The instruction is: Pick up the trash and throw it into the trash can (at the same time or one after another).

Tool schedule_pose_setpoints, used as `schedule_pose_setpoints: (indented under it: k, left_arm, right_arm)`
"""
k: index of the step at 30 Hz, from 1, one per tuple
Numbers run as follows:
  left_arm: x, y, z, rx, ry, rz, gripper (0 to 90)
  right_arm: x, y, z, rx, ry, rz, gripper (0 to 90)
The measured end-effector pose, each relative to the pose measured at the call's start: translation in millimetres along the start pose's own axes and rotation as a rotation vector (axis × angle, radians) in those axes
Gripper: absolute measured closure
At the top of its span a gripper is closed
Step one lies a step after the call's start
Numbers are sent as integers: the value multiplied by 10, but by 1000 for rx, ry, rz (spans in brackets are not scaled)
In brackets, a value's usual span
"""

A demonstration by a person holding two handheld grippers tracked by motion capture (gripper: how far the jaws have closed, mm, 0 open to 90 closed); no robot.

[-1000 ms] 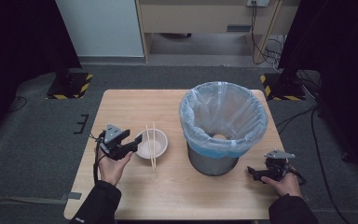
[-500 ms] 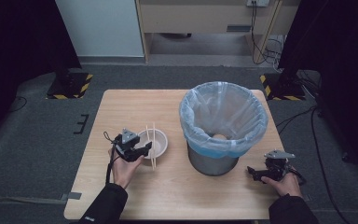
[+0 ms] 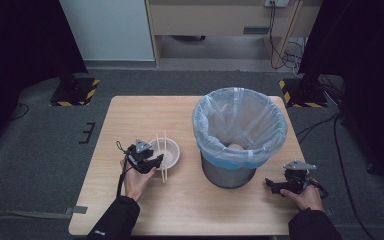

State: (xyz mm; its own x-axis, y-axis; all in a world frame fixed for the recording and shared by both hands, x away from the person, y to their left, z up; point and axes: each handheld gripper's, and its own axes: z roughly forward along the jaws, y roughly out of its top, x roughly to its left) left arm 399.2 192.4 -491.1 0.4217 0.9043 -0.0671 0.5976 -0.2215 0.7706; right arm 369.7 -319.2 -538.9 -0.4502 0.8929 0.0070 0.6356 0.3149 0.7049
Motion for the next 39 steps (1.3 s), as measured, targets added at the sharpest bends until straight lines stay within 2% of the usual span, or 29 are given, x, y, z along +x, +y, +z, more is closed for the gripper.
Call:
schedule_pose_setpoints:
  k: [6, 11, 16, 23, 27, 34, 39]
  left_arm:
    - [62, -7, -14, 10, 14, -21, 593]
    - [88, -10, -25, 30, 47, -19, 647]
    - [86, -3, -32, 37, 60, -21, 713]
    - [95, -3, -18, 54, 55, -29, 789]
    - [86, 0, -18, 59, 46, -17, 840]
    - [70, 9, -25, 67, 45, 9, 854]
    - [63, 37, -68, 46, 44, 17, 854]
  right_arm:
    - [0, 0, 0, 0, 0, 0, 8]
    - [0, 0, 0, 0, 0, 0, 8]
    - [0, 0, 0, 0, 0, 0, 8]
    - [0, 0, 0, 0, 0, 0, 8]
    - [0, 0, 0, 0, 0, 0, 8]
    - [0, 0, 0, 0, 0, 0, 8]
    - [0, 0, 0, 0, 0, 0, 8]
